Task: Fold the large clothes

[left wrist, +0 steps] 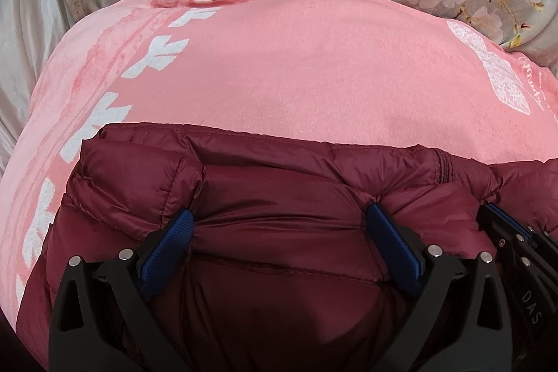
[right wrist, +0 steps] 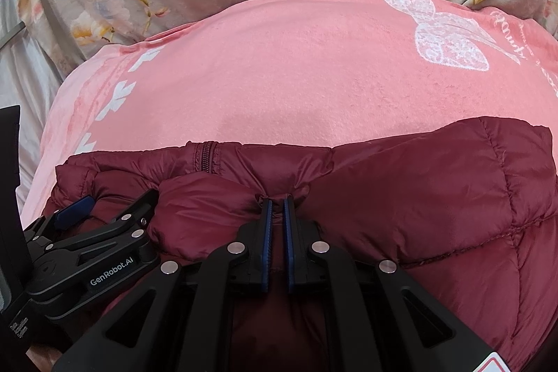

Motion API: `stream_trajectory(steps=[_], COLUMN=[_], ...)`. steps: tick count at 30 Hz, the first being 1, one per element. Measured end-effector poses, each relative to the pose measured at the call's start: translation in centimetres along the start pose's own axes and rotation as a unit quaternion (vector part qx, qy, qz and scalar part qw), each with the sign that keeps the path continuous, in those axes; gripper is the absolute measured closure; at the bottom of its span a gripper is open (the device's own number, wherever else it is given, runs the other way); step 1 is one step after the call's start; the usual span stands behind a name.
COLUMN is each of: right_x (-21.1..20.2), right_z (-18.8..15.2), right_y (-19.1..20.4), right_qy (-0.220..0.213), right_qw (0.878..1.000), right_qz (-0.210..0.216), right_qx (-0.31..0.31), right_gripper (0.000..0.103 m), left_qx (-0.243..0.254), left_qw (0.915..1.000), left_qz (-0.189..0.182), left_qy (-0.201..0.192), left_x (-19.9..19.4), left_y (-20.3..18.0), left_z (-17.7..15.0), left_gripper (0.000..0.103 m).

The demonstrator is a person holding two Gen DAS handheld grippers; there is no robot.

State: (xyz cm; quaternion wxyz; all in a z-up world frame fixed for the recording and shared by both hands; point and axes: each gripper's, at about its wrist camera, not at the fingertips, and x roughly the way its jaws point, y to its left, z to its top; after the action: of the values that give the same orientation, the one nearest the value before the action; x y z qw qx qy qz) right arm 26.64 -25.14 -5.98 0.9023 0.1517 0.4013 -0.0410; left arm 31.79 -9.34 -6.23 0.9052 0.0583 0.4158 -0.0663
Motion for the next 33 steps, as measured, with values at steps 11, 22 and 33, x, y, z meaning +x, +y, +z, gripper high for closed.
stream_trajectory(steps=[11, 22, 33], right_x=[-4.8, -12.1, -9.1], right_z=[-0.6, -9.3, -13.5], right_y=[0.8, 5.2, 6.3], right_qy=[-0.027, -0.03, -0.005], right_qw=[0.999, 0.999, 0.998], right_qz=[-0.012, 0.032, 0.003], right_qx=[-0.018, -0.028, -0.054], right_gripper=[0.086, 0.082, 0.082], left_qx=[-0.067, -0.207, -0.206], left_qw=[0.9962, 0.9767, 0.9749], left_qz=[-0.05, -0.041, -0.07], left_qy=[-0.024, 0.039, 0.046], left_x=[-6.4, -11.0, -9.3], left_y=[6.6, 21.5, 19.1], left_z=[-0.8, -11.0, -13.2], left_gripper=[0.005, 0.005, 0.005])
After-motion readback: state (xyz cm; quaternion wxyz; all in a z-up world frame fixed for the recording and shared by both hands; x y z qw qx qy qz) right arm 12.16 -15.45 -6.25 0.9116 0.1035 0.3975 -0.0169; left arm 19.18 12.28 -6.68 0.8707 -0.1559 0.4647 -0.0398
